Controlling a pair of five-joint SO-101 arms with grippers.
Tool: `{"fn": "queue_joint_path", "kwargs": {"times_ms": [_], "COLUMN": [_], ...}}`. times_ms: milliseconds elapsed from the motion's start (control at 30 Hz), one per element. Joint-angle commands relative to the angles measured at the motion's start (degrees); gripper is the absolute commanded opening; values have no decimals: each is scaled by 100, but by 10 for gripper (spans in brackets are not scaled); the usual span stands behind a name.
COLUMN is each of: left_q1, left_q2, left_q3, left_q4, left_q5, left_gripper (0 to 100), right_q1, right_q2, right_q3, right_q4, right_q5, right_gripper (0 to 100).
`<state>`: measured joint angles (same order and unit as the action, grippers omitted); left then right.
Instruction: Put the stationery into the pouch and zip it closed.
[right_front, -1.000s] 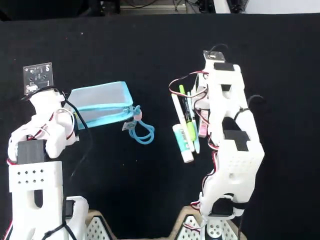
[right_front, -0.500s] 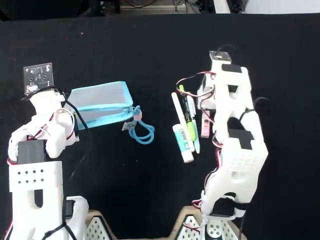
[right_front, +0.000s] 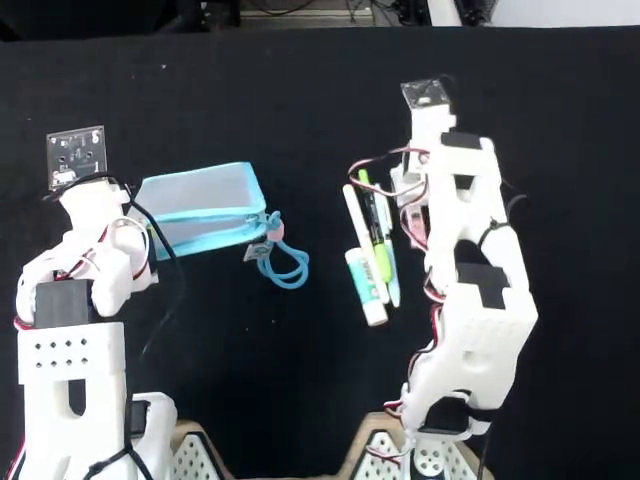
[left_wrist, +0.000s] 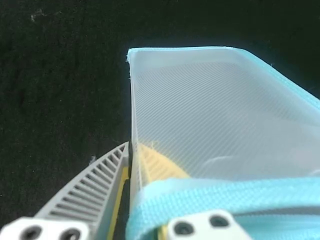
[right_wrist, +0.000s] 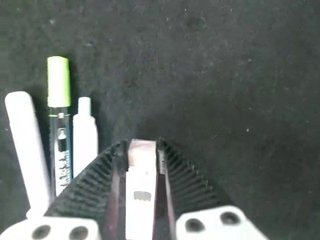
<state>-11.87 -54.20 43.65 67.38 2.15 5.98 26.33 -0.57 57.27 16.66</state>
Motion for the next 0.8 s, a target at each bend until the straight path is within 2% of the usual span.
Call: {"fn": "queue_joint_path", "kwargs": {"times_ms": [0, 100, 467, 600, 667, 767], "left_q1": [-75, -75, -75, -75, -75, -75], "left_q2": [9, 9, 9, 9, 9, 9], "left_q3": [-13, -13, -13, -13, -13, -13], "left_q4": [-44, -26, -26, -26, -26, -26], "left_q5": [62, 62, 62, 53, 53, 44], "left_gripper": [32, 32, 32, 32, 32, 32], "right_q1": [-53, -79, -70, -44, -53, -62], "right_q2": [-356, -321, 303, 734, 822, 840], "right_q3": [-40, -180, -681, -1385, -1701, -1947], "right_q4": [114, 378, 492, 1073, 1415, 1653], "right_q5": [97, 97, 123, 105, 97, 88], "right_gripper": [109, 193, 180, 178, 135, 5]}}
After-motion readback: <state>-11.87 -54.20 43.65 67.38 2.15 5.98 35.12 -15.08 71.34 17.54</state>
